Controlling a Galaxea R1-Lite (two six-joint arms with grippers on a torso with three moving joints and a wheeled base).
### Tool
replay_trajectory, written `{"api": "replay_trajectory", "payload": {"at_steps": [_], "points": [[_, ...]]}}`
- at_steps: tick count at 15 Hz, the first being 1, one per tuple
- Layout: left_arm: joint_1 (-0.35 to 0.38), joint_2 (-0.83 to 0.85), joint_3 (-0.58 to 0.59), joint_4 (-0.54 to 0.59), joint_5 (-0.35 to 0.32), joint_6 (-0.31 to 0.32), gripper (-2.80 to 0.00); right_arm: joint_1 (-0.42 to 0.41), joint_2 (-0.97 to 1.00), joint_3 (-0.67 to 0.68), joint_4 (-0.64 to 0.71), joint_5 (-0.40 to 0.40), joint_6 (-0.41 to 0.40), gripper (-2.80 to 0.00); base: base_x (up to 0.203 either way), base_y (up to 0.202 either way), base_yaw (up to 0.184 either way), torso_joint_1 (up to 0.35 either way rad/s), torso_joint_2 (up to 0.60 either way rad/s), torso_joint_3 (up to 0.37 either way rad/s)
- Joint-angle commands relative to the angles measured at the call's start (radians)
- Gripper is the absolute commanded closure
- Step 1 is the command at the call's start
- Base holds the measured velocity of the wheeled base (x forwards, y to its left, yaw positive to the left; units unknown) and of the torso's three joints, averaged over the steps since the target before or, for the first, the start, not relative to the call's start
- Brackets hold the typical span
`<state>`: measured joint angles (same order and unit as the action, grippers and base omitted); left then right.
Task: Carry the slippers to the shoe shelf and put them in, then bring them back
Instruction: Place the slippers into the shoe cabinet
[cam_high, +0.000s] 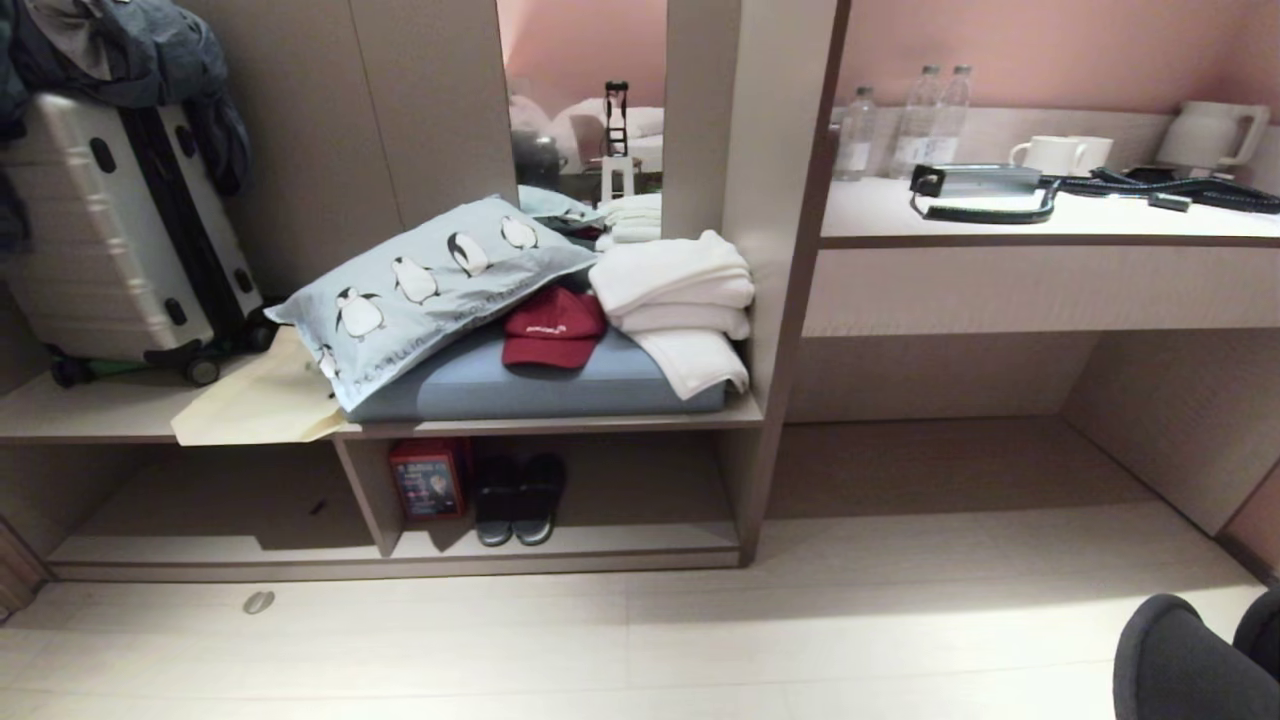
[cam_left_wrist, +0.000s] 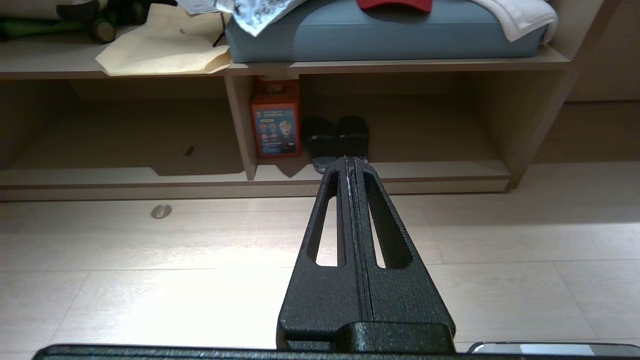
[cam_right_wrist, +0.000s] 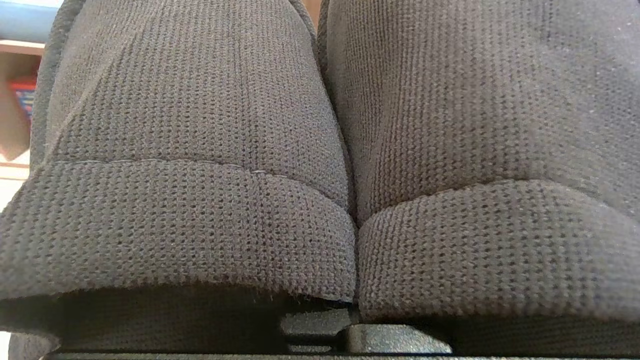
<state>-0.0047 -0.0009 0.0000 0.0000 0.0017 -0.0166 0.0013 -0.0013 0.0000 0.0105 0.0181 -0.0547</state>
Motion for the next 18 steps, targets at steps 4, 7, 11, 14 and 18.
{"api": "replay_trajectory", "payload": {"at_steps": [4,7,11,14,18], "points": [[0.0,0.001,0.002,-0.002,0.0,0.0,0.0,0.0,-0.002,0.0,0.0,0.0,-0.001,0.0,0.0,0.193,-0.001,0.001,0.0,0.005],[0.0,0.001,0.002,-0.001,0.0,0.0,0.0,0.0,-0.002,0.0,0.0,0.0,-0.001,0.0,0.0,0.195,0.001,0.001,0.0,0.002],[0.0,0.001,0.002,0.0,0.0,0.004,0.0,0.0,-0.002,0.0,0.0,0.0,-0.001,0.0,0.0,0.168,-0.003,0.002,0.0,0.002],[0.0,0.001,0.002,0.0,0.0,0.004,0.0,0.0,-0.002,0.0,0.0,0.0,-0.001,0.0,0.0,0.017,-0.001,0.002,0.0,0.002],[0.0,0.001,0.002,0.0,0.0,0.006,0.0,0.0,-0.002,0.0,0.0,0.0,-0.001,0.0,0.016,0.0,0.0,0.0,0.0,0.001]]}}
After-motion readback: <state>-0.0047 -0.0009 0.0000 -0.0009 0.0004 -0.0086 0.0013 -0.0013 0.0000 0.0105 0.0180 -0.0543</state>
